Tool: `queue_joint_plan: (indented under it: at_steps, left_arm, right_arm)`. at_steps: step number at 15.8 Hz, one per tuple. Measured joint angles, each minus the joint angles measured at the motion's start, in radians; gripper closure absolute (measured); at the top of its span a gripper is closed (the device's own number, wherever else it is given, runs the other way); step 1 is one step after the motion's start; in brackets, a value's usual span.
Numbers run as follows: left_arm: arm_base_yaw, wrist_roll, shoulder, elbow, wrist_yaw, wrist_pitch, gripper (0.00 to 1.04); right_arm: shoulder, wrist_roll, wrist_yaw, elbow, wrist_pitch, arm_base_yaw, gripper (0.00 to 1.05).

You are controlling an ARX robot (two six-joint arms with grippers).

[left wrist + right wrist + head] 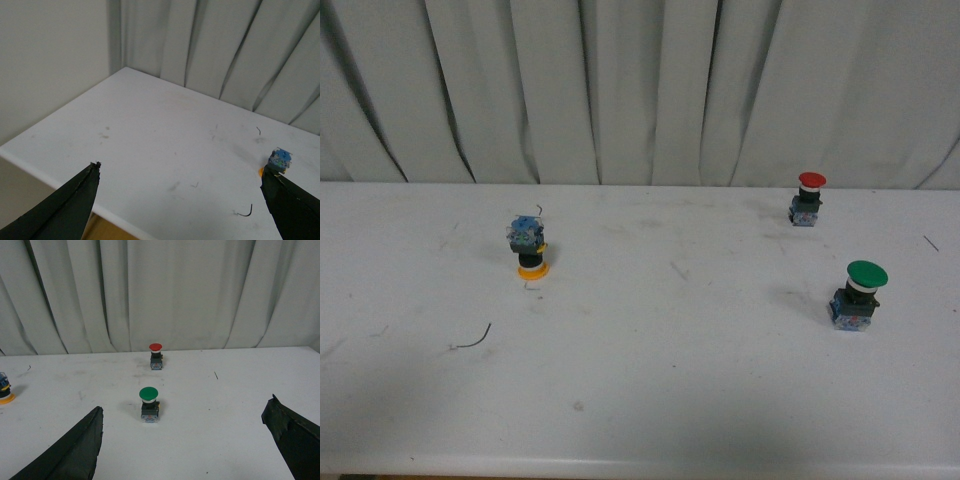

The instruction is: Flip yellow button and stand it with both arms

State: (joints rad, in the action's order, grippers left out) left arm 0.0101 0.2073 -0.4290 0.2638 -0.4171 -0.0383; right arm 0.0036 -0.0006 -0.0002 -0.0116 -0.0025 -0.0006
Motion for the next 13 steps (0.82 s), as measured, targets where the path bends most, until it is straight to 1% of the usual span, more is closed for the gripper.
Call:
queue_joint_plan:
  at_steps: [1,2,3,4,5,6,8,9,11,13]
  left_arm:
    - [-0.064,-0.031,-0.142,0.009,0.087,0.130,0.07]
    - [-0.110,-0.061,-0.315,0.051,0.179,0.269,0.07]
    - [-0.127,-0.094,-0.468,0.120,0.238,0.383,0.07]
    - [-0.130,-0.105,-0.517,0.148,0.263,0.413,0.07]
    - [-0.137,-0.121,-0.644,0.228,0.314,0.471,0.07]
    - [-0.129,-0.147,-0.820,0.360,0.343,0.478,0.07]
    - [-0.068,-0.172,-1.173,0.637,0.402,0.385,0.07]
    - [-0.029,-0.182,-1.332,0.784,0.421,0.312,0.07]
    - [0.024,-0.188,-1.493,0.972,0.443,0.229,0.07]
    - [0.059,-0.195,-1.590,1.108,0.521,0.165,0.07]
  right_arm:
    - [0.000,0.000,0.000,0.000,-0.001,0.000,0.06]
    - [0.000,0.000,0.000,0.000,-0.001,0.000,0.06]
    - [0.000,0.000,0.000,0.000,-0.001,0.000,0.06]
    - [0.000,0.000,0.000,0.000,0.000,0.000,0.06]
    - [0.000,0.000,0.000,0.000,0.000,0.000,0.06]
    - [0.000,0.000,0.000,0.000,0.000,0.000,0.06]
    - [0.000,0.000,0.000,0.000,0.000,0.000,0.06]
    - [0.000,0.000,0.000,0.000,0.000,0.000,0.06]
    - [0.000,0.000,0.000,0.000,0.000,0.000,0.06]
    - [0.000,0.000,0.000,0.000,-0.001,0.000,0.06]
